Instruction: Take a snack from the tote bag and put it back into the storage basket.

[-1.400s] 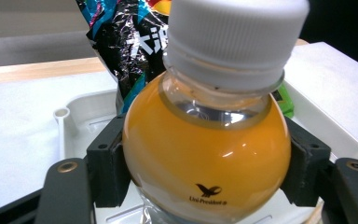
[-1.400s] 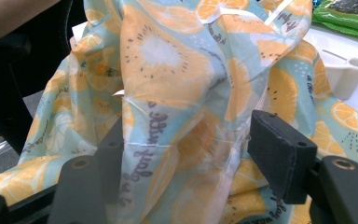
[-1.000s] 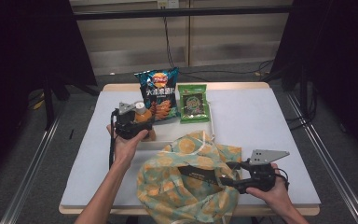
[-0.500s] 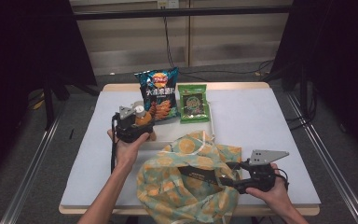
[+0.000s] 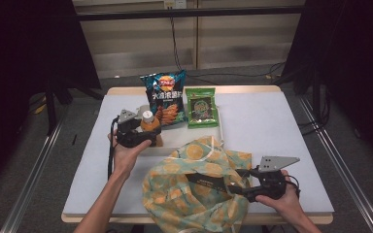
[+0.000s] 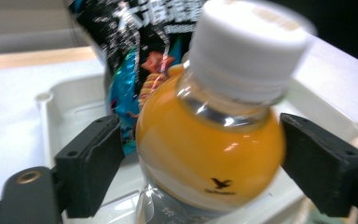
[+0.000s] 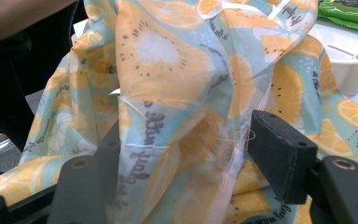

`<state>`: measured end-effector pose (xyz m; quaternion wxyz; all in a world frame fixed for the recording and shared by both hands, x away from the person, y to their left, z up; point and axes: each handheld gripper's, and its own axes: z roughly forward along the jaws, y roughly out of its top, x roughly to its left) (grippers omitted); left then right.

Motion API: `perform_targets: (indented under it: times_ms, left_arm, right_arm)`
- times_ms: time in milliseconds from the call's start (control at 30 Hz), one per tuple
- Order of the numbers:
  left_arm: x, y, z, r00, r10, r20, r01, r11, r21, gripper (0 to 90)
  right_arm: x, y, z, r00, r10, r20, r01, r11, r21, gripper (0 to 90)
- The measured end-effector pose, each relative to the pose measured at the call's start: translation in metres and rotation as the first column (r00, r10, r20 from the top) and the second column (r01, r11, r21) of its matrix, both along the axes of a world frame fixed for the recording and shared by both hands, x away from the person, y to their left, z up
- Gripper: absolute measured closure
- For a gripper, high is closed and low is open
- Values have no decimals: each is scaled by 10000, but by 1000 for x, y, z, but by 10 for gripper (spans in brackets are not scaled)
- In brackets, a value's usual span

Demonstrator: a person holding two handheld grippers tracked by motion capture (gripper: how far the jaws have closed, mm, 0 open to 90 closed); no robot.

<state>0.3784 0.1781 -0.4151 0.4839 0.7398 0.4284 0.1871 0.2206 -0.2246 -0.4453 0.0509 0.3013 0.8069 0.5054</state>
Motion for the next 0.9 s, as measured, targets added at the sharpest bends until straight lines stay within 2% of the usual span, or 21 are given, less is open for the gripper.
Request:
perform_targets:
  times_ms: [67, 100, 133, 200, 233, 300, 400, 433, 500, 533, 567, 633, 733, 800, 833, 900]
  left_arm:
    - [0, 7, 5, 9987, -427, 261, 433, 9988, -245, 132]
    - [0, 10, 7, 9975, -599, 372, 608, 9979, -219, 125]
    - [1, 13, 9, 9935, -992, 556, 1008, 9945, -268, 84]
    - [2, 18, 11, 9927, -999, 671, 1005, 9949, -61, 90]
    - [3, 21, 11, 9890, -1296, 714, 1310, 9913, -158, 87]
    - [6, 26, 11, 9834, -1655, 739, 1660, 9861, -13, 104]
    - [9, 31, 11, 9759, -2059, 727, 2074, 9782, -131, 162]
    - [10, 31, 10, 9737, -2144, 765, 2157, 9764, -91, 160]
    - [12, 31, 9, 9649, -2504, 789, 2512, 9679, -3, 155]
    - [12, 30, 9, 9641, -2531, 806, 2537, 9673, 25, 151]
    - [13, 30, 7, 9597, -2701, 779, 2704, 9627, 70, 147]
    - [16, 30, 5, 9555, -2872, 676, 2877, 9577, 26, 136]
    - [21, 29, 1, 9436, -3257, 594, 3263, 9453, -14, 127]
    - [23, 27, -1, 9445, -3251, 469, 3249, 9457, 137, 128]
    - [24, 26, -2, 9406, -3365, 446, 3364, 9417, 120, 129]
    - [25, 25, -3, 9391, -3408, 435, 3406, 9401, 122, 133]
  right_arm:
    - [0, 0, 0, 10000, 11, 0, -11, 10000, -14, 361]
    - [0, 0, 0, 10000, 15, 4, -15, 10000, -18, 360]
    - [0, 0, 0, 10000, 18, 2, -18, 10000, -17, 360]
    - [0, 1, 0, 10000, 23, 4, -23, 10000, -40, 360]
    - [0, 1, 0, 10000, 31, 1, -31, 10000, -36, 360]
    - [1, 1, 0, 10000, 37, -10, -37, 10000, -36, 360]
    - [1, 1, -1, 10000, 28, -37, -28, 10000, -25, 360]
    - [1, 1, -1, 10000, 37, -45, -37, 10000, -36, 359]
    - [1, 1, -1, 10000, 20, -50, -20, 10000, -15, 359]
    - [1, 1, -1, 10000, 30, -50, -30, 10000, -25, 359]
    - [1, 1, -1, 10000, 30, -46, -30, 10000, -19, 359]
    - [1, 1, -1, 10000, 33, -54, -33, 10000, -13, 359]
    - [1, 1, -1, 10000, 46, -62, -46, 10000, -14, 357]
    - [1, 1, -1, 10000, 37, -59, -37, 10000, -6, 358]
    - [1, 1, -1, 10000, 28, -54, -28, 10000, 1, 358]
    - [1, 0, -1, 10000, 37, -77, -37, 10000, 32, 357]
